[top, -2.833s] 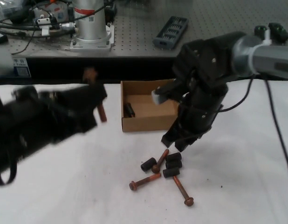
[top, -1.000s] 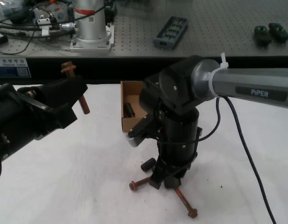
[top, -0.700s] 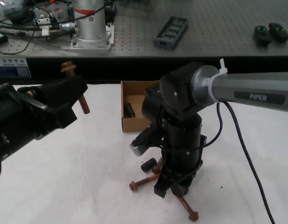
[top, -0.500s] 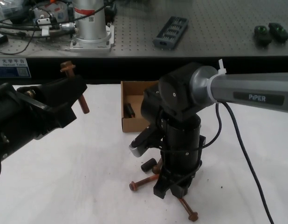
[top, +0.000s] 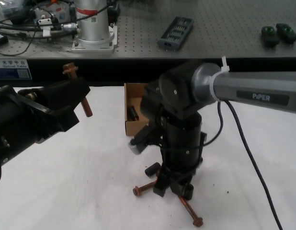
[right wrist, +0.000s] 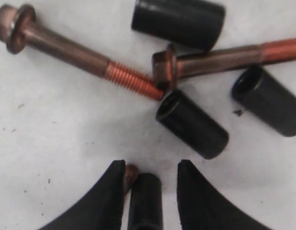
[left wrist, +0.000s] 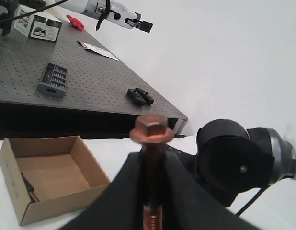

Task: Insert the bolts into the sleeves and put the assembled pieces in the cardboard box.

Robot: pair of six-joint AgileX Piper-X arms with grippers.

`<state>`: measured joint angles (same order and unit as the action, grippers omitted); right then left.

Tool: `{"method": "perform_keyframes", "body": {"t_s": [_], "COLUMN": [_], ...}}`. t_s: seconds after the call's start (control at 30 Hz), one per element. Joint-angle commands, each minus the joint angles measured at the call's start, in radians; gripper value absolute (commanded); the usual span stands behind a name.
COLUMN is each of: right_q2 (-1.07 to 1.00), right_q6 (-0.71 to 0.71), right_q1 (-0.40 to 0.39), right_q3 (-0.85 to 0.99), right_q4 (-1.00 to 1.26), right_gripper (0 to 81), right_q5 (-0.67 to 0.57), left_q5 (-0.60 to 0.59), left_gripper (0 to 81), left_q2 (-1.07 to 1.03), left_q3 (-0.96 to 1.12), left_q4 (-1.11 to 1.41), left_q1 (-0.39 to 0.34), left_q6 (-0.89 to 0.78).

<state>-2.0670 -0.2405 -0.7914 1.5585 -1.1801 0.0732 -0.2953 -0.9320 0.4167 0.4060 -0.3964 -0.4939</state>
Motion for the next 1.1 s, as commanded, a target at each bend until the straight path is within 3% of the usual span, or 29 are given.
{"method": "perform_keyframes", "body": {"t_s": [0.0, 0.53, 1.07], "right_q2": [0.022, 0.096, 0.138], "right_q6": [0.002, 0.024, 0.061], "right_q1": [0.006, 0.014, 0.016], "right_q3": [0.01, 0.004, -0.139], "right_q4": [0.003, -0.044, -0.026], "right_gripper": [27.1, 27.1, 25.1], "right_q5": [0.004, 0.005, -0.001], "left_q5": [-0.003, -0.003, -0.003], "left_gripper": [0.6, 0.6, 0.6], "left_q2": [0.01, 0.01, 0.01], "left_q3": [0.004, 0.004, 0.004], "left_q4": [0.016, 0.016, 0.015], "left_q1": [0.004, 0.004, 0.004], "left_q6": [-0.005, -0.005, -0.005]}}
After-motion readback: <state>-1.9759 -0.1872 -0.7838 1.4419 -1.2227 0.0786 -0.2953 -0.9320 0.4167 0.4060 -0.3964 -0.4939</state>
